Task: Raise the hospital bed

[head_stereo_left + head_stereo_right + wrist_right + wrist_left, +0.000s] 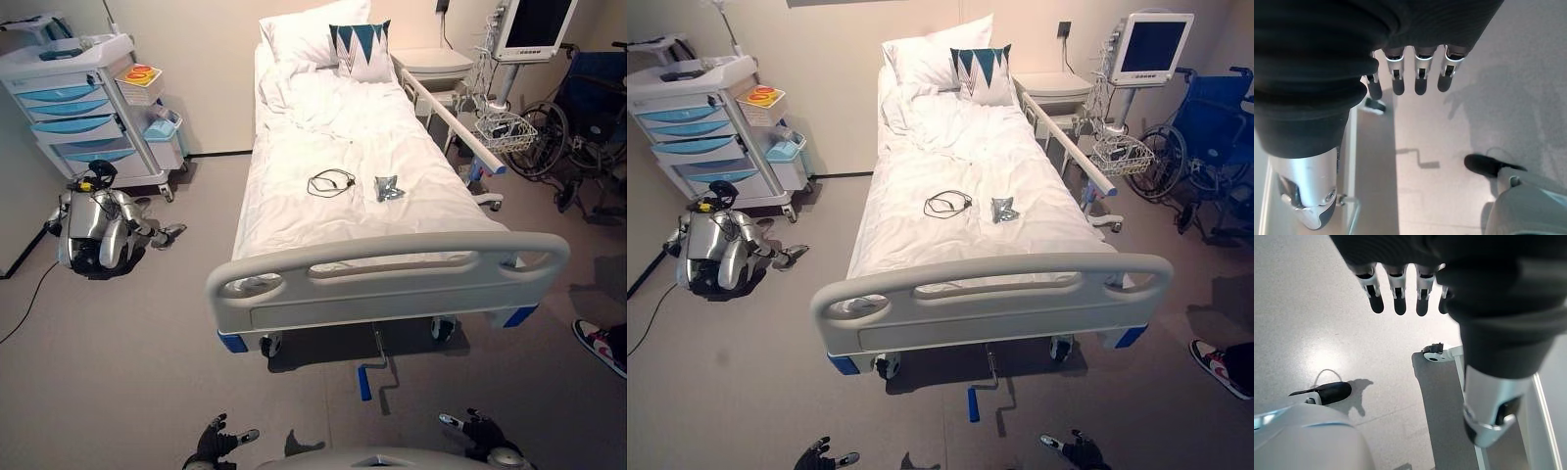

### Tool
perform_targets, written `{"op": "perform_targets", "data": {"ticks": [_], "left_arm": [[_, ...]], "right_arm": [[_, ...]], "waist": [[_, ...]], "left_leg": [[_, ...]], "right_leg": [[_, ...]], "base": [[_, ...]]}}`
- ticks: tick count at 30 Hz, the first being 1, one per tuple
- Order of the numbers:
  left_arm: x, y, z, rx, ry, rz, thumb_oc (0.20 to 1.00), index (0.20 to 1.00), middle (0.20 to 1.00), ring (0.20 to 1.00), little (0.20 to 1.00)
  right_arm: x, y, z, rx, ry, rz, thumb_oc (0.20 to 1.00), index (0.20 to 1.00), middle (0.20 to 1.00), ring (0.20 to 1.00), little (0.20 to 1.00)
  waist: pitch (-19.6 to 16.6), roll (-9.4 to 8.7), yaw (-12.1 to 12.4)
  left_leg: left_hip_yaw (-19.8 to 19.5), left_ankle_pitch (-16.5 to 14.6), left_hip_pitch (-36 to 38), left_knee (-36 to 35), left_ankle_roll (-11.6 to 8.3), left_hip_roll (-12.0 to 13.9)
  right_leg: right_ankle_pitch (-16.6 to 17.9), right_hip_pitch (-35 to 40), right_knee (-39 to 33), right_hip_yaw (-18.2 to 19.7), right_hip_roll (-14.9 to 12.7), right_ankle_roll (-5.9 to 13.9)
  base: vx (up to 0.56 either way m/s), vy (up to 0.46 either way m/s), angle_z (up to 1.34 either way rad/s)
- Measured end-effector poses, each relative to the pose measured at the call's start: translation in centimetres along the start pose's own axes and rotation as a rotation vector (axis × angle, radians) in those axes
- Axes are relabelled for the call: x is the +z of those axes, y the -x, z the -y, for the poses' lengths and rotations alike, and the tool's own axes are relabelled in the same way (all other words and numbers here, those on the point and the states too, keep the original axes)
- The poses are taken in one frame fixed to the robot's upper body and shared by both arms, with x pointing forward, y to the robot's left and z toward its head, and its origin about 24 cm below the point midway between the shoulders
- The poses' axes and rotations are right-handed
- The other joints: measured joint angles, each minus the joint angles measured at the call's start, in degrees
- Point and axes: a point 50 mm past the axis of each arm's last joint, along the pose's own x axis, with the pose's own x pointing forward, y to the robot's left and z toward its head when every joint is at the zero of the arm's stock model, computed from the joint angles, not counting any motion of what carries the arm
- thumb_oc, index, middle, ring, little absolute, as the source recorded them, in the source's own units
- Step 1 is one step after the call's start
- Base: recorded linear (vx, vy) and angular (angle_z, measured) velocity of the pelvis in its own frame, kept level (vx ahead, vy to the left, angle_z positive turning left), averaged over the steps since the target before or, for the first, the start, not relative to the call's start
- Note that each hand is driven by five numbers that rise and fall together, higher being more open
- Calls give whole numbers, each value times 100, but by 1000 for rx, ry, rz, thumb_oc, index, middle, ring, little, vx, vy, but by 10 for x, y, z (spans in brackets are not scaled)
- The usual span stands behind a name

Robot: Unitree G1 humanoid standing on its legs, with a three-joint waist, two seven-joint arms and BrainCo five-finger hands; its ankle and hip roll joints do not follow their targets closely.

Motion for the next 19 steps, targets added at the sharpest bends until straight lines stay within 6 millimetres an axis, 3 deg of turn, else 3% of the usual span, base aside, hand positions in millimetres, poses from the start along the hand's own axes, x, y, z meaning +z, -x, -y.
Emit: {"op": "perform_targets", "data": {"ticks": [19], "left_arm": [[-1, 0, 0, -1, 0, -5, 1000, 1000, 1000, 1000, 1000]], "right_arm": [[-1, 1, -7, 13, -6, -5, 1000, 1000, 1000, 1000, 1000]], "waist": [[2, -2, 19]], "left_leg": [[-23, 32, 70, -88, -9, -18]], "right_leg": [[23, 95, -97, -64, -7, 47]], "base": [[16, 2, 1]]}}
